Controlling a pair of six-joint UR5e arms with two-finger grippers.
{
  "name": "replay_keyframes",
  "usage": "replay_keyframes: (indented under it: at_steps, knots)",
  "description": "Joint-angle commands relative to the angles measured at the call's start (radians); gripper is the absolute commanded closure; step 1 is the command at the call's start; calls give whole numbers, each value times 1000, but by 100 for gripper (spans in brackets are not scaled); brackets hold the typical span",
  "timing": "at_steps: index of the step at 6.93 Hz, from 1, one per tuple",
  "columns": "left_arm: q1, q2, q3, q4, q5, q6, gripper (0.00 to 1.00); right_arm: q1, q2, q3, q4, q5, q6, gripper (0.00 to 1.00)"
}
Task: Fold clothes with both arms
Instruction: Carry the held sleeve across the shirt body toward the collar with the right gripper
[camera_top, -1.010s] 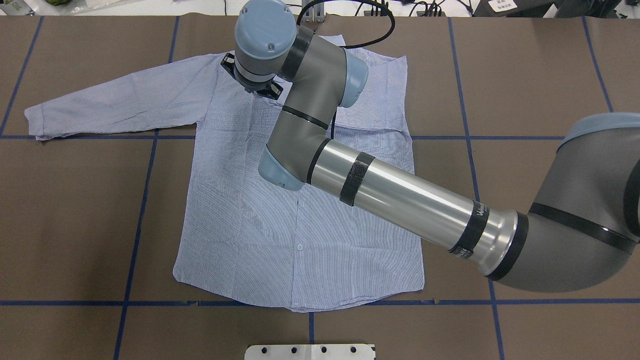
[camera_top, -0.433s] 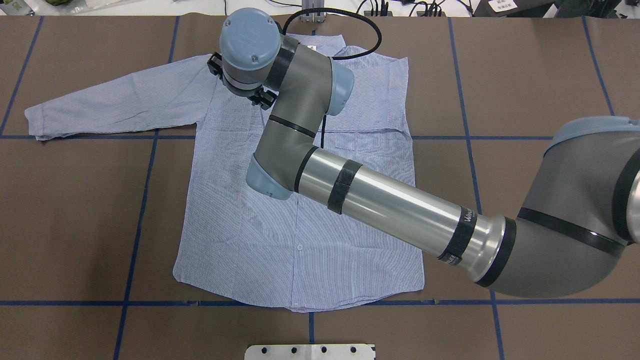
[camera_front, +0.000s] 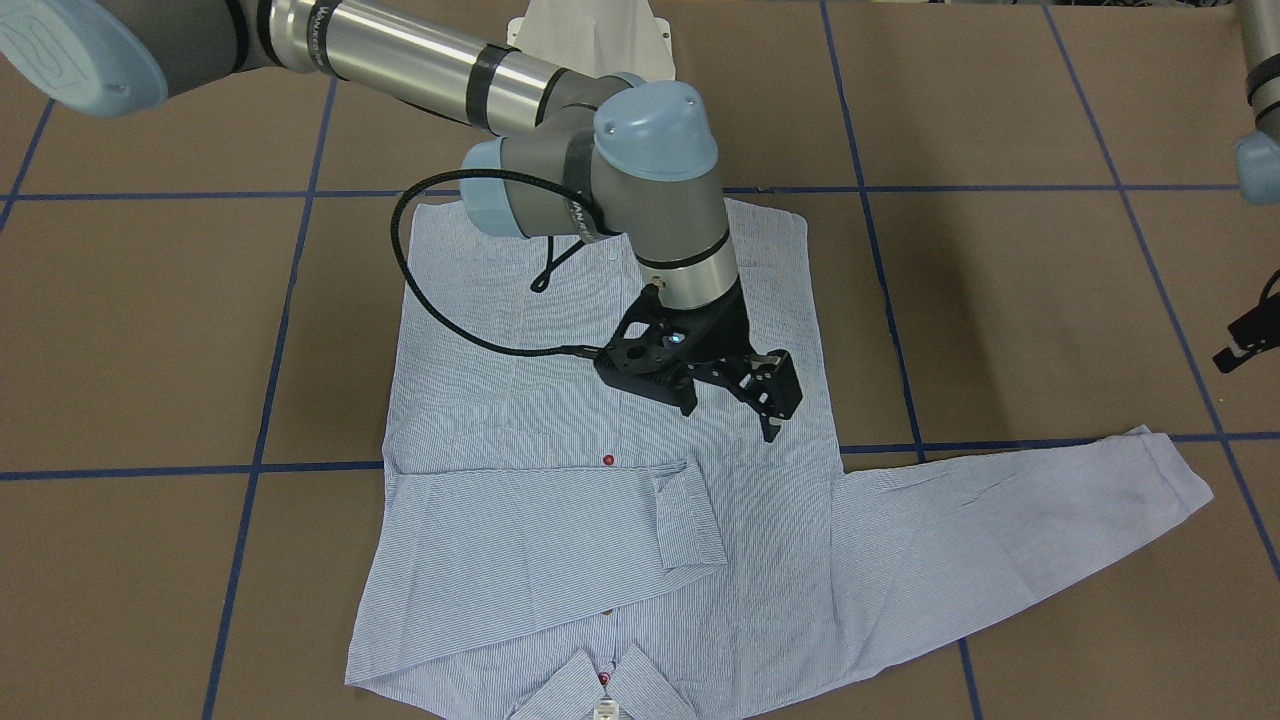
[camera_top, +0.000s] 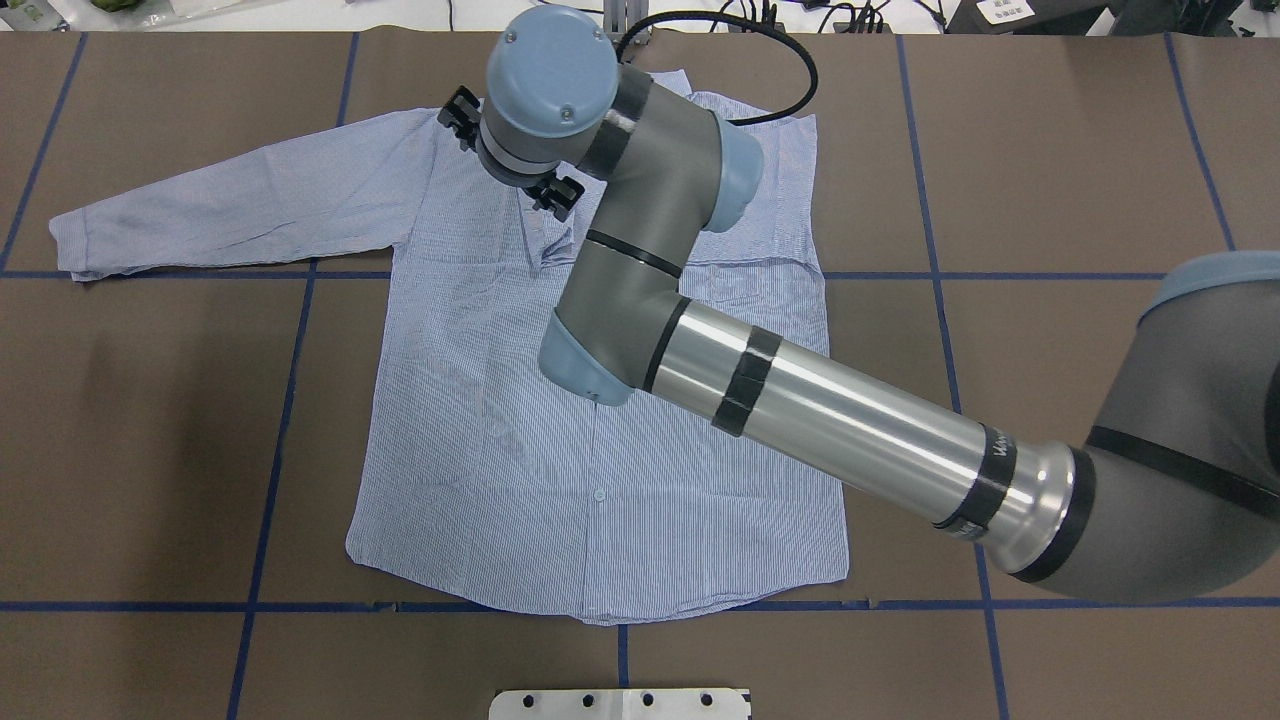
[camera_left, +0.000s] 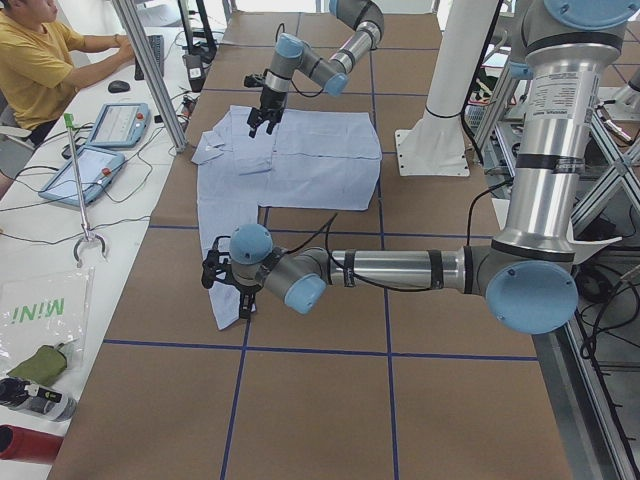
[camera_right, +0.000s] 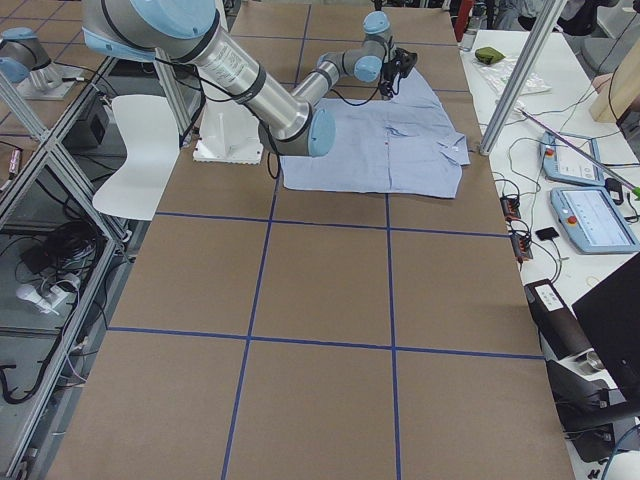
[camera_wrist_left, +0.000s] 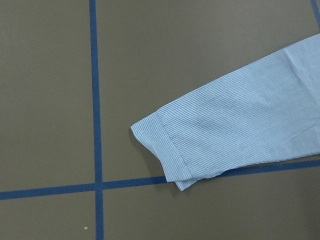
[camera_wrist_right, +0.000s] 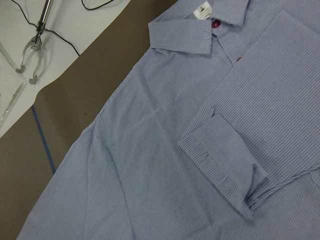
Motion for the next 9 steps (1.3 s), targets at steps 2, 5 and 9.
replay_keyframes:
  at_steps: [2, 5, 9]
  knots:
    - [57, -93, 226, -191, 86, -60, 14, 41, -242, 280, -15, 29, -6, 1]
    - [96, -135, 279, -193, 111, -62, 33, 52, -266, 288, -15, 31, -6, 1]
    - [121, -140, 333, -235, 113, -60, 43, 51, -272, 290, -15, 29, -6, 1]
